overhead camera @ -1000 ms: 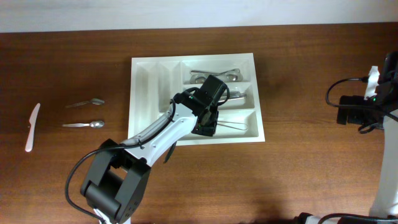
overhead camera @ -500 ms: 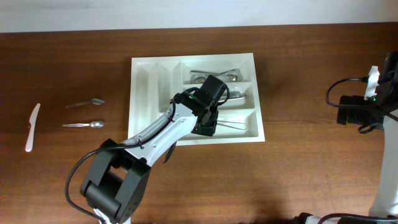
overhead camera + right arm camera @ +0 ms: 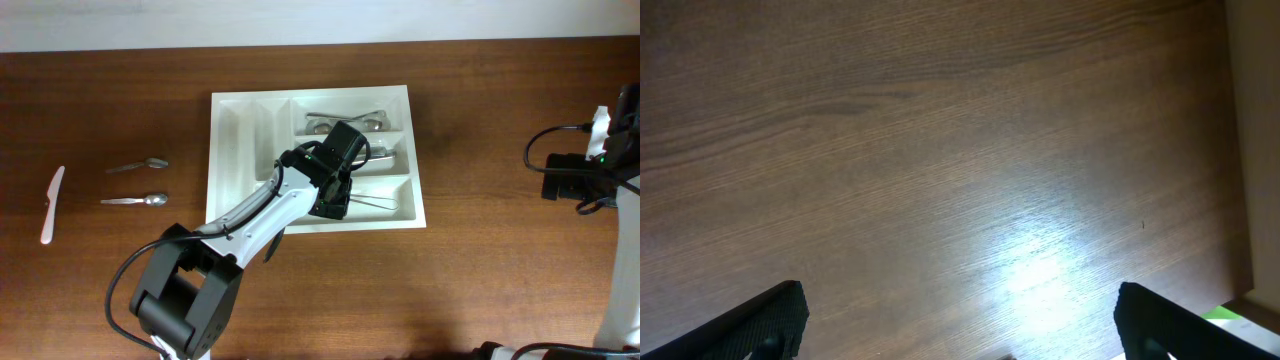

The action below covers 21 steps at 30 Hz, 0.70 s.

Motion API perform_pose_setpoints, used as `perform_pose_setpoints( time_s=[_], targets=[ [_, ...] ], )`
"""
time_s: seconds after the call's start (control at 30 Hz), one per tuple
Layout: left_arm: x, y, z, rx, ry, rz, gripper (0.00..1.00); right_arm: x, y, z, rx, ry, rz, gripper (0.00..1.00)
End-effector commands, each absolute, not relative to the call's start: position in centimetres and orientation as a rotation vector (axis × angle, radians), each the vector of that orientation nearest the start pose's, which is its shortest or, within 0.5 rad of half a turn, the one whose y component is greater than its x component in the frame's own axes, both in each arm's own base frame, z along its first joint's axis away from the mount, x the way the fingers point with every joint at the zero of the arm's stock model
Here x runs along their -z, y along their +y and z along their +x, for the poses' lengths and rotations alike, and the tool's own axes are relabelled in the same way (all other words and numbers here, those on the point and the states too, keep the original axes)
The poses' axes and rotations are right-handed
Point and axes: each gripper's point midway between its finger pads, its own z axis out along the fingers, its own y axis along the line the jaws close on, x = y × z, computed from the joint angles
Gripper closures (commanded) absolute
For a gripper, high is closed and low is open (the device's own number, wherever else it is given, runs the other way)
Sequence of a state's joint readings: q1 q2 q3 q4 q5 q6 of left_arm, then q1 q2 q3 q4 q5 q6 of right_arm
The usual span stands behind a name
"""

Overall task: Pack container
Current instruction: 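Lower the tongs into the bottom compartment and open the left gripper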

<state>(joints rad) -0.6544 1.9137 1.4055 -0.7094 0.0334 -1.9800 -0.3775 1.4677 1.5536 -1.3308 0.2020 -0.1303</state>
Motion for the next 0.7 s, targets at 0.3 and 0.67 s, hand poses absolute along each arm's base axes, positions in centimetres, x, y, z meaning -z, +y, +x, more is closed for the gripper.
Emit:
perform_pose_setpoints(
  time_s=[0.3,0.67],
  targets=[
    [-6.0,-26.7,33.9,0.478,2.402,-1.882,0.98,-23.4,-14.9,27.1,0.423,2.800,0.421,0.01],
    [-5.7,-25.4,33.7,0.416,2.392,-1.919,0.98,-23.4,-14.9,27.1,0.423,2.800,0.420,0.01]
  ],
)
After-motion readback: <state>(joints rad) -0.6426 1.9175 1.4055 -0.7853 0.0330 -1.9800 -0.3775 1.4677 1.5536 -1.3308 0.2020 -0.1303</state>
